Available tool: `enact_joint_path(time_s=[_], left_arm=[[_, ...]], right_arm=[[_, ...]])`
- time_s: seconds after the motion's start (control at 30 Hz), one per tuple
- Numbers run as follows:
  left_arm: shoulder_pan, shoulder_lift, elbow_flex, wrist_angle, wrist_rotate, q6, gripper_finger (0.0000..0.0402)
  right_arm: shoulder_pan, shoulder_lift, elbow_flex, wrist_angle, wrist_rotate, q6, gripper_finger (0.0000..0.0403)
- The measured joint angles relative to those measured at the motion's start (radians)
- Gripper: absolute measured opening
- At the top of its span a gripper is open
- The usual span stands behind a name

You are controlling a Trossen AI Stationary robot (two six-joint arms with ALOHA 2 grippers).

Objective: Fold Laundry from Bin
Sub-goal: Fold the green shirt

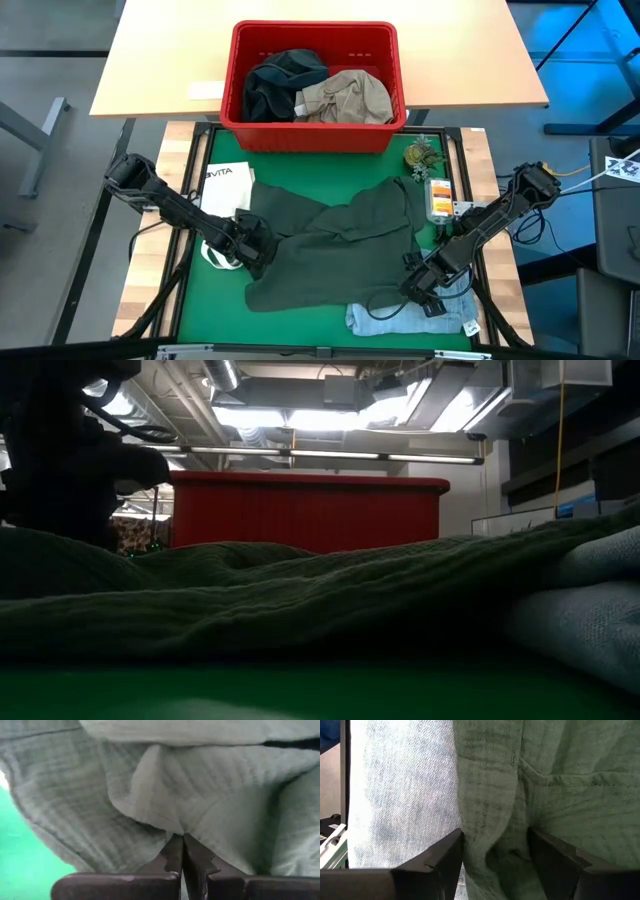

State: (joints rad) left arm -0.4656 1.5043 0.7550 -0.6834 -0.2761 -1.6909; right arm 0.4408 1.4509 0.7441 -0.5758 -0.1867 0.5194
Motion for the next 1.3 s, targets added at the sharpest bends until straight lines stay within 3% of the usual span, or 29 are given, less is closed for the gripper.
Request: enact_joint_path(time_s=[0.37, 0.57, 0.87, 0.97, 1.3], left_arm=[[-0.006, -0.044, 0.112, -0.309, 0.0, 0.002, 0.0], [-0.013, -0.053, 0.113, -0.385, 0.015, 0.0, 0.0], [-0.011, -0.054, 0.113, -0.639, 0.078, 0.001, 0.0], [-0.011, -0.054, 0.113, -0.625, 0.103, 0.033, 0.0], [-0.036, -0.054, 0.113, -0.359, 0.378, 0.237, 0.0]], right_arm=[[0.0, 0.0, 0.0, 0.0, 0.0, 0.0, 0.022], [0.0, 0.0, 0.0, 0.0, 0.0, 0.0, 0.022], [0.0, 0.0, 0.0, 0.0, 0.0, 0.0, 0.022], [0.0, 0.0, 0.0, 0.0, 0.0, 0.0, 0.022], [0.0, 0.0, 0.0, -0.001, 0.0, 0.0, 0.0221]])
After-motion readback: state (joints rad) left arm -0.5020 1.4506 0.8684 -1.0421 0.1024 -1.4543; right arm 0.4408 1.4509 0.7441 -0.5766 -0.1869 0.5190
